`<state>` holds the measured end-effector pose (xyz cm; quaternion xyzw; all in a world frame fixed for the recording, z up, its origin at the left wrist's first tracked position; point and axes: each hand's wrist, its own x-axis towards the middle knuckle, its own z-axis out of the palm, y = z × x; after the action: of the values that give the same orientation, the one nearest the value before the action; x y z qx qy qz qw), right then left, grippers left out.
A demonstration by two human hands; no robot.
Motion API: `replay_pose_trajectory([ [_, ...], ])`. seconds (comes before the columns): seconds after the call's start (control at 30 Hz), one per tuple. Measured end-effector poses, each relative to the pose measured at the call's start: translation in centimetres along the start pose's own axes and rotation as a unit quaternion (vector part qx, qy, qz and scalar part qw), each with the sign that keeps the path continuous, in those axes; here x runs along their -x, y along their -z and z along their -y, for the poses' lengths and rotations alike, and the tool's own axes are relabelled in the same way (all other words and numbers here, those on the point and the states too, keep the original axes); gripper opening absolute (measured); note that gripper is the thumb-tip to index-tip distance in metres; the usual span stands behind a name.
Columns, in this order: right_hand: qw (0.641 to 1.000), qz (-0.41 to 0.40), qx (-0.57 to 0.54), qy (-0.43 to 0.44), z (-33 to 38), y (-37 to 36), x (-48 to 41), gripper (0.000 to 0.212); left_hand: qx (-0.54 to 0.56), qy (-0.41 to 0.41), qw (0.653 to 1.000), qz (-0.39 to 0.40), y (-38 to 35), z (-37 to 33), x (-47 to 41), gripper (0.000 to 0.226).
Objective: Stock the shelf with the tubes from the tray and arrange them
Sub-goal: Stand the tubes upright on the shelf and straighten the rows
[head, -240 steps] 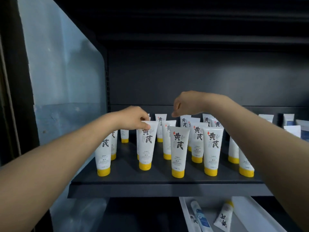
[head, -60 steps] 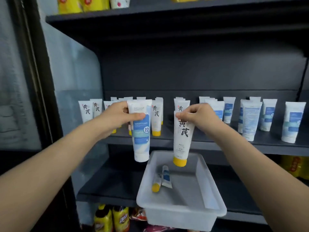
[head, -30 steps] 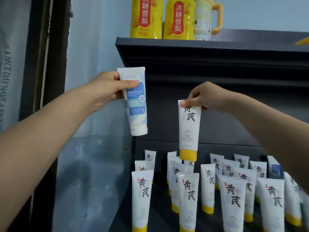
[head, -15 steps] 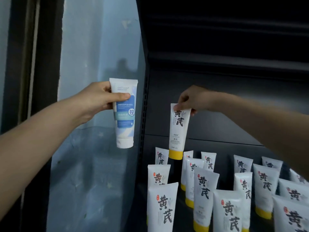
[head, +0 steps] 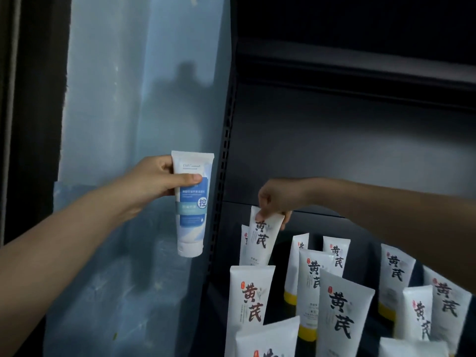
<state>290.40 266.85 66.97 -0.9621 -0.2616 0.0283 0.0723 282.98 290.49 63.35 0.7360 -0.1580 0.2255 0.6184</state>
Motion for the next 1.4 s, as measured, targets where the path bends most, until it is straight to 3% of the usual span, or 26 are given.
replay_pose_trajectory([
  [0.3,0.998,0.048,0.003,0.051,-0.3,-4.3,-1.8,0.02,0.007,0.021,1.0,0.01,-1.2,2.6,0.0,0.016],
  [0.53,0.994,0.044,-0.082,0.054,-0.7,-5.2,-2.3,0.022,-0.001,0.03,0.999,0.027,-2.4,3.1,0.6,0.018],
  [0.77,0.993,0.069,-0.089,0.041,-0.8,-4.6,-1.8,0.023,-0.018,0.027,0.999,0.028,-2.5,2.3,0.8,0.018],
  [1.1,1.0,-0.019,0.025,0.001,-0.3,-0.7,3.7,0.036,-0.052,-0.029,0.998,-0.026,-2.0,-2.7,1.3,0.021],
  [1.4,0.979,-0.122,0.158,-0.047,0.7,2.2,12.7,0.04,-0.082,-0.101,0.99,-0.057,-1.9,-10.7,5.1,0.019],
])
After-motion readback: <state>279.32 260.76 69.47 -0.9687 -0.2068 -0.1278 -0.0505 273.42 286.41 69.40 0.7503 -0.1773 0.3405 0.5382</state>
